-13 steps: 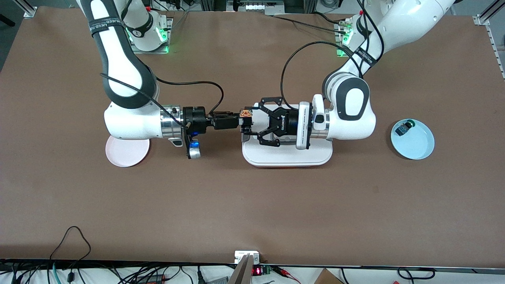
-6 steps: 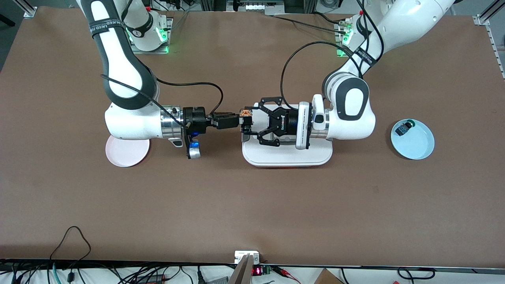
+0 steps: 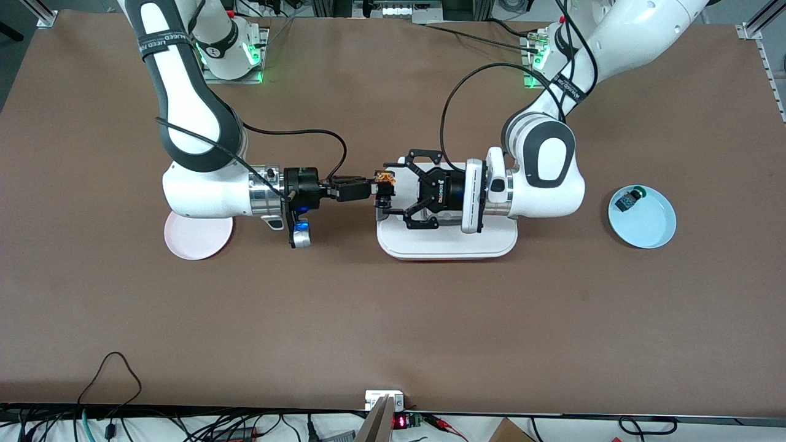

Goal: Transfer orange switch to right arm and place
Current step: 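Close the right gripper on the switch held by the left gripper, then open the left gripper and withdraw it while the right gripper holds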

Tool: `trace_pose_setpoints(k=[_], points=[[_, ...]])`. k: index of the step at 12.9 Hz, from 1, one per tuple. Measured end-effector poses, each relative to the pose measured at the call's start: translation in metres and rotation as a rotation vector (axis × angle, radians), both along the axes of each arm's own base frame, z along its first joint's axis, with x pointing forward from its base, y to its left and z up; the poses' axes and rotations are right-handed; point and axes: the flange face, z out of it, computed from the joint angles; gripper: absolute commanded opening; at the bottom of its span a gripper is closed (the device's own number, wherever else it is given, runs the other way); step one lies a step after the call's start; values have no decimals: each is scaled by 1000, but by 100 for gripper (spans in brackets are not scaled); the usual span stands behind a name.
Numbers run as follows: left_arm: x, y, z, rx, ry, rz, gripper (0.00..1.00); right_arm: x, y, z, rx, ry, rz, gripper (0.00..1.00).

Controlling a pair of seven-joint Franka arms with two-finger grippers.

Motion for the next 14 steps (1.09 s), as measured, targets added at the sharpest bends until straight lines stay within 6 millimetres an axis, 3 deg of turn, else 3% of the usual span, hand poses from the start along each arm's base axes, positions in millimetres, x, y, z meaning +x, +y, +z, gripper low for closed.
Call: trace_pose_setpoints(k=[5,9,14], points=[[2,2,6,-6,45,0,100,8,-14,5,7,-8,-12,0],[6,16,39,51,105,-44,100,17,-45,11,-46,-38,70,0],[25,89,108,330,203,-209,100,23,-93,17,-290,-143,259,0]])
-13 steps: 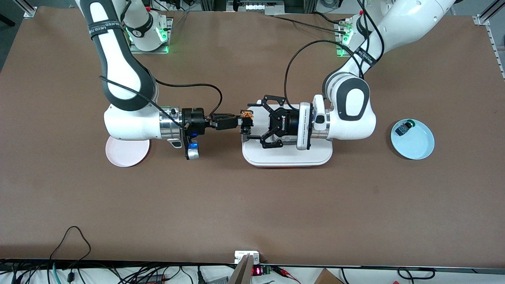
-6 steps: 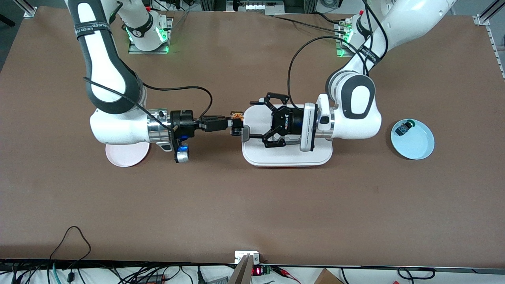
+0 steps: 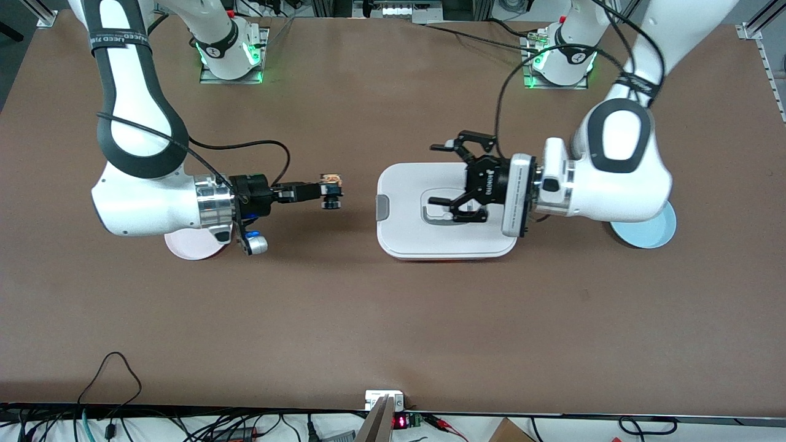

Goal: Transfer orange switch to right arm and place
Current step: 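Open the left gripper and withdraw it while the right gripper holds, then move the switch with the right gripper over the white plate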

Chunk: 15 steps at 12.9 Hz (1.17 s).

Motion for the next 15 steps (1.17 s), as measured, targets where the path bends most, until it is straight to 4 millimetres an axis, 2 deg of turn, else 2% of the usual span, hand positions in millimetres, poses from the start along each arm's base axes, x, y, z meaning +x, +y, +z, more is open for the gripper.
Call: trace_pose_setpoints(k=[3,6,8,9,12,13,15], points=[[-9,27,37,248,123,-97,100,2,-31,-4,-197,-110,151,0],[-28,44,62,544,265,-156,100,6,-84,-15,-369,-205,313,0],[-39,58,62,734,360,-162,100,7,-120,-14,-509,-236,405,0],[-42,67,57,826,402,-153,100,6,-132,-7,-584,-254,440,0],[-43,109,44,1101,502,-64,100,3,-147,21,-727,-307,494,0],[-41,122,48,1198,510,-6,100,3,-151,21,-760,-333,494,0],[-36,142,64,1377,490,136,100,-4,-164,0,-805,-427,498,0]])
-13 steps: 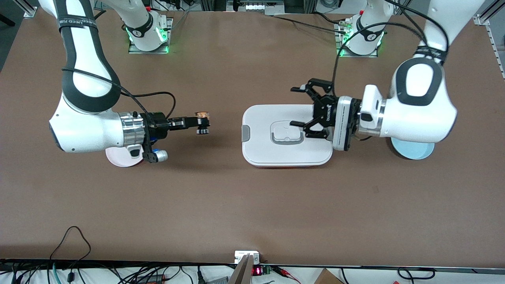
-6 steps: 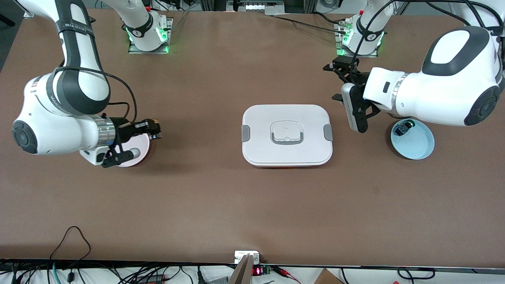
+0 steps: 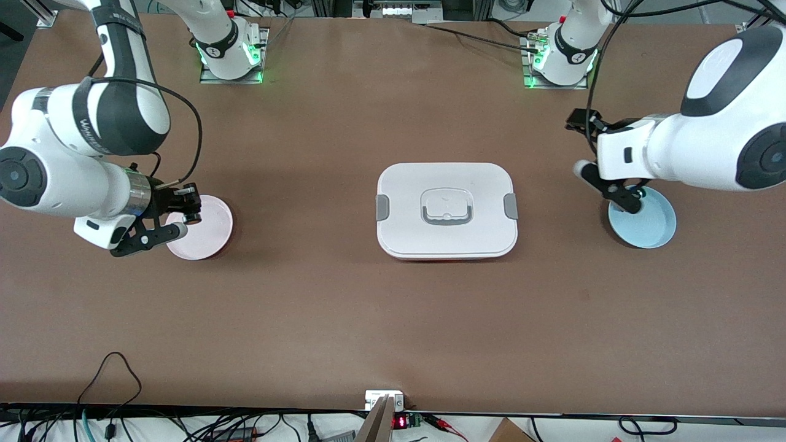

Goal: Transfer orange switch to right arm and place
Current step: 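Move the switch with the right gripper over the white plate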

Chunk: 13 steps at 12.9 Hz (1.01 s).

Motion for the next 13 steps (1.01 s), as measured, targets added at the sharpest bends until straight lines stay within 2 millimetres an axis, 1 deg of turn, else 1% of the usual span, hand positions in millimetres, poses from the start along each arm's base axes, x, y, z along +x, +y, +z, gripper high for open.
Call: trace_pose_setpoints(k=[2,4,6,7,9,10,11,13], points=[[4,9,16,137,-88,28,100,-22,-15,-37,5,-65,17,0],[13,18,35,189,-218,74,100,-47,-35,-77,9,-124,5,0],[24,40,52,213,-346,154,100,-67,-59,-115,7,-181,17,0],[24,52,56,207,-381,197,100,-75,-70,-131,4,-199,21,0],[18,73,60,202,-428,272,100,-83,-86,-154,-6,-210,16,0],[11,77,59,215,-453,331,100,-83,-90,-165,-12,-214,11,0],[3,78,59,230,-476,388,100,-83,-92,-175,-18,-218,9,1],[-13,74,60,240,-511,439,100,-81,-93,-196,-29,-223,9,1]])
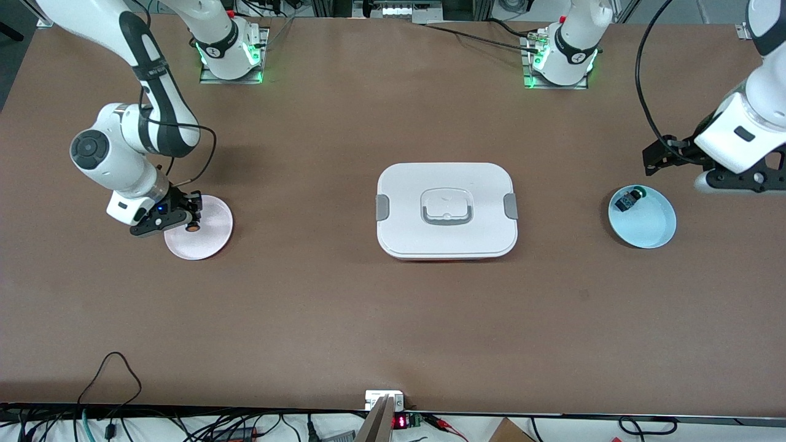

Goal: Transfer orange switch to right arm and place
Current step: 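Move the switch with the right gripper over the white plate, then open the right gripper to release the switch onto the white plate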

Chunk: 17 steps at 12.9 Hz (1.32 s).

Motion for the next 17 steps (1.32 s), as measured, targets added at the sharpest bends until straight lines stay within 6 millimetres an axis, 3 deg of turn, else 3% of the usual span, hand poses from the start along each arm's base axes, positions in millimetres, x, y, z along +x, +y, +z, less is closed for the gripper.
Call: trace_pose_setpoints(k=[1,2,3,4,6,8,11,13,17], points=[[-6,0,0,1,-7,4,100,1,1,-11,-3,-7,-1,2],[-9,2,0,1,-8,7,100,1,3,-21,-2,-11,-5,15],[-10,4,-3,1,-5,11,100,1,6,-28,3,-7,-10,51],[-11,4,-5,-12,-1,14,100,1,10,-32,11,-5,-14,100],[-11,2,-9,-51,9,17,100,7,15,-27,18,-19,-12,100],[-9,2,-11,-57,5,14,100,22,24,-2,34,-21,-2,100],[-5,12,-13,-64,-3,32,100,40,46,87,84,-5,-16,100],[-2,17,-14,-67,-10,36,100,31,48,154,110,-13,-39,100],[0,17,-15,-68,-11,35,100,6,60,262,92,44,-64,100]])
